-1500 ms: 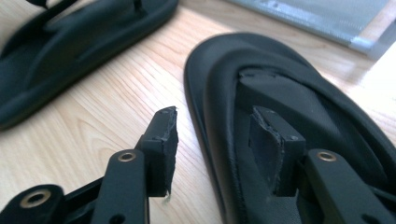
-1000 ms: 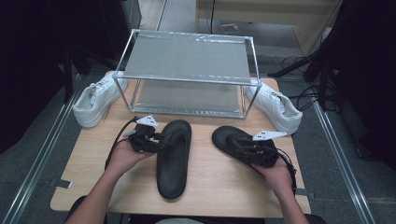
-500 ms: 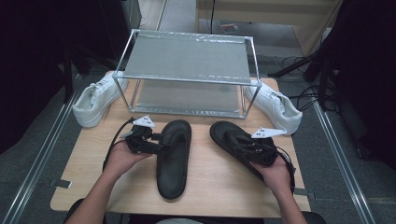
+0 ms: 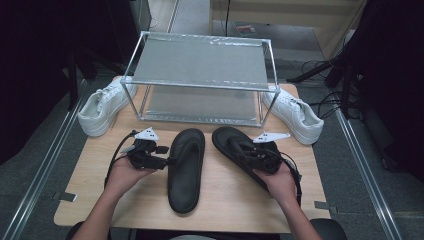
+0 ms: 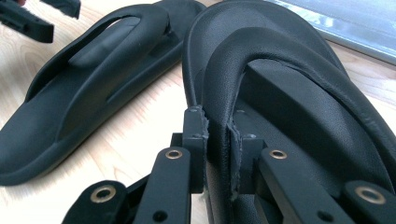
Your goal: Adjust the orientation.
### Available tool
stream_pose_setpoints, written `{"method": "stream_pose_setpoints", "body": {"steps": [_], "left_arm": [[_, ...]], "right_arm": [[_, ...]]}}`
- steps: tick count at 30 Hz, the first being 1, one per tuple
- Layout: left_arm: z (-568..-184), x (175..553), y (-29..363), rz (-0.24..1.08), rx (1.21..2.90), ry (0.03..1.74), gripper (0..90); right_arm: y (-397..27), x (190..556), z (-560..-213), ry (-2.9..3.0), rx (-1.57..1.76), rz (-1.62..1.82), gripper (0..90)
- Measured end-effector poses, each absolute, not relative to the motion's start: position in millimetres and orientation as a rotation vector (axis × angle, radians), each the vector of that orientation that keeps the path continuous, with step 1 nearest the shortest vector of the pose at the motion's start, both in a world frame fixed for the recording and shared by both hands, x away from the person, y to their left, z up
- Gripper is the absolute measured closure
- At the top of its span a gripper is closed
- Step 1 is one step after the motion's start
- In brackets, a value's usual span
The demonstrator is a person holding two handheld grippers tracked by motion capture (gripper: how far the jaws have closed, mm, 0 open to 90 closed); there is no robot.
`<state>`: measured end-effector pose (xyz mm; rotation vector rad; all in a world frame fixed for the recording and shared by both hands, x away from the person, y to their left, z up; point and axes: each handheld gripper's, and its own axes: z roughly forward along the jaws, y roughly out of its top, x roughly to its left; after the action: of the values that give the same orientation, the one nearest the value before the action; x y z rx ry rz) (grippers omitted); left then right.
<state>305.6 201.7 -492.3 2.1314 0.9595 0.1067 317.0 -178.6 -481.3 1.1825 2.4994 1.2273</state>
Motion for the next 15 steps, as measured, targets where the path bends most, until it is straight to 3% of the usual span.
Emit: {"method": "stream_pose_setpoints", "body": {"steps": [15], "left_arm": [[-496, 289, 213, 0.122, 2.115, 1.010, 39.1]], "right_arm": [[-149, 339, -497, 2.540, 1.223, 1.147, 80.6]]}}
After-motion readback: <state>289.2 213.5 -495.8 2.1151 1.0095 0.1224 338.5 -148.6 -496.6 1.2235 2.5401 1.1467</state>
